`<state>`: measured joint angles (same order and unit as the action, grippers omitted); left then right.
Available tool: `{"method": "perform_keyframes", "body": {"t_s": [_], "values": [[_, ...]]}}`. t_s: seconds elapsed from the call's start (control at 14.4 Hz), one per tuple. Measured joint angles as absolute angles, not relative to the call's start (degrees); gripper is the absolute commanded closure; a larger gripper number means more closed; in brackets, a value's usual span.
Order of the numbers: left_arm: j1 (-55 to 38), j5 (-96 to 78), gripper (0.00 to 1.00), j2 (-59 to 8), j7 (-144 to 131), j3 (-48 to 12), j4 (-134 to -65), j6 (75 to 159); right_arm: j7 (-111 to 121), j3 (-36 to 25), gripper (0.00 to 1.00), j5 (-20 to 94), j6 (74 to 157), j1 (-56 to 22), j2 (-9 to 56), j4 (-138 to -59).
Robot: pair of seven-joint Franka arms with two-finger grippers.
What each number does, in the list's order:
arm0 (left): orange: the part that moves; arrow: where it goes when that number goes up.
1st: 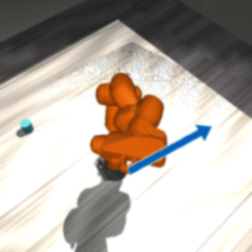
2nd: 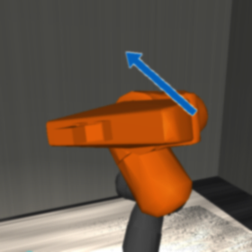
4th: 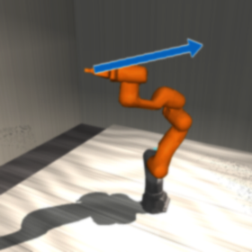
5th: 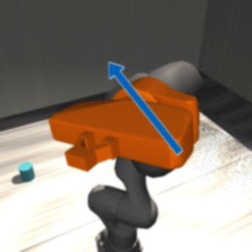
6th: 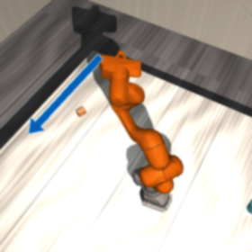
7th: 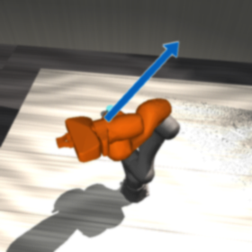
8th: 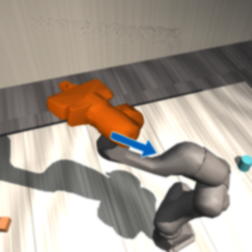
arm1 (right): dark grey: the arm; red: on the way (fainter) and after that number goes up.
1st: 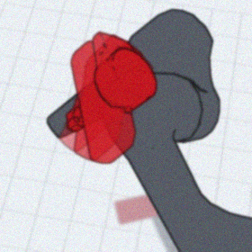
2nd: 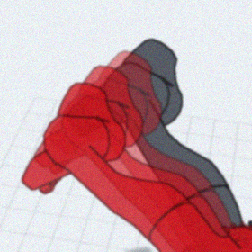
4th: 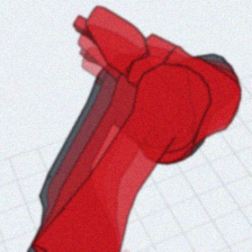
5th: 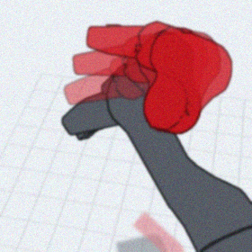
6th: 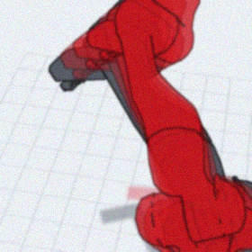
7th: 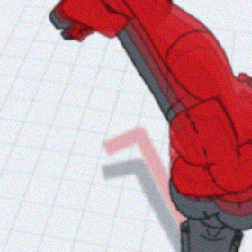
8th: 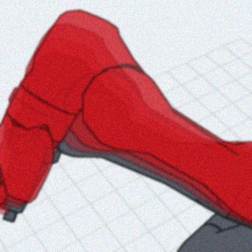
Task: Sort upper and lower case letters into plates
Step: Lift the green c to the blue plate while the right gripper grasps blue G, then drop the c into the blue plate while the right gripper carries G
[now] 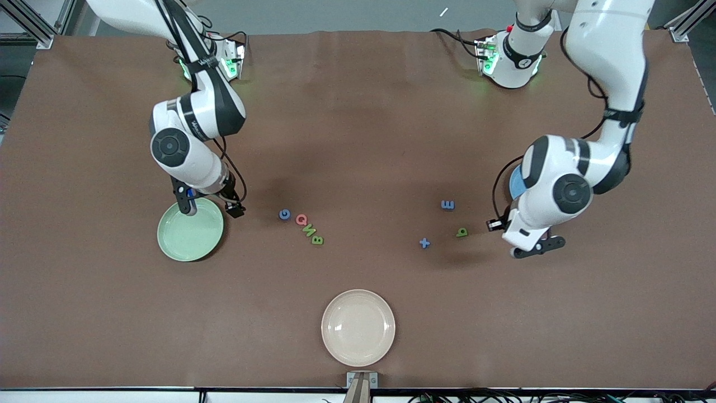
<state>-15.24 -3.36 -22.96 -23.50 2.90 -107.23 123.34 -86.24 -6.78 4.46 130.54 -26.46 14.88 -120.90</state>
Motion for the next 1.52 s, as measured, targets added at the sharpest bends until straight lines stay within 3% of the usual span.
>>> {"method": "perform_keyframes", "body": {"t_s": [0.42,0.9,1.52], "values": [[-7.9,2.5,0.85,-14.4,-12.8,3.1,-117.7,122.9,-93.2,-6.8,0.0,4.5,134.8,-28.0,21.8,-116.1],[-1.6,5.9,0.84,-13.1,-5.4,3.1,-135.4,144.4,-97.7,-6.8,0.04,5.2,139.3,-30.2,28.2,-113.3],[0.0,6.7,0.84,-14.7,-4.4,3.1,-138.2,146.1,-102.1,-6.7,0.03,8.0,144.5,-34.0,32.0,-113.3]]}}
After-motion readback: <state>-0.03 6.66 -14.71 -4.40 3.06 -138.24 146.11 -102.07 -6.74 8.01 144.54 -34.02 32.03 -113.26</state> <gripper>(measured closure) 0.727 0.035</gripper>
